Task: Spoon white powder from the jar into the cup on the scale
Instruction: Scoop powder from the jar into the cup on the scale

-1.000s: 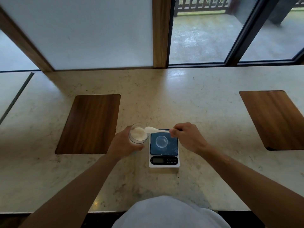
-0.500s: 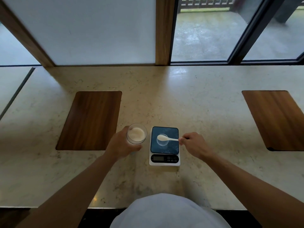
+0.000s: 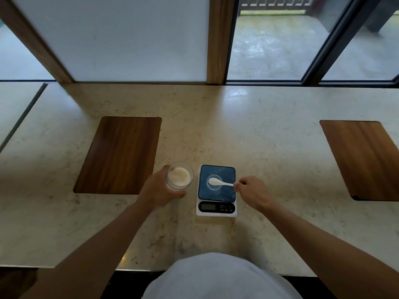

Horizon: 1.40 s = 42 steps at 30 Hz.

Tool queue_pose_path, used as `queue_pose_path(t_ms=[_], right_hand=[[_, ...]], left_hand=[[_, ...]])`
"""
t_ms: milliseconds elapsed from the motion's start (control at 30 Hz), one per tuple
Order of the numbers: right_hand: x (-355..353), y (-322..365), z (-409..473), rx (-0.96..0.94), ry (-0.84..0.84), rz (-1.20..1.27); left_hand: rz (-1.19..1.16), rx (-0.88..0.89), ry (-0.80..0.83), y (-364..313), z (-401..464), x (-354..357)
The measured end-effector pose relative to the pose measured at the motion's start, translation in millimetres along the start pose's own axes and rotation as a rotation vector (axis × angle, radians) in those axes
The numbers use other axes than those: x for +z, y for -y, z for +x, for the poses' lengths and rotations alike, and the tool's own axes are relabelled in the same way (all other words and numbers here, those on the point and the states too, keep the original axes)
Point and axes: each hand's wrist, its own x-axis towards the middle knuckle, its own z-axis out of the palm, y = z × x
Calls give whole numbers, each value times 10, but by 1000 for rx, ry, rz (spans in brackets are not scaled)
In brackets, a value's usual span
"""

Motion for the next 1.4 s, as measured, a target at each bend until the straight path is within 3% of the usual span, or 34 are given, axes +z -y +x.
queue_pose_path(t_ms=[900,1400], right_hand=[[-23,183,4,-155,-102,-219],[-39,68,-114,-408,-182,-348]], left_hand=[[5,47,0,-58,24,30],[2,62,16,-131,52,96]])
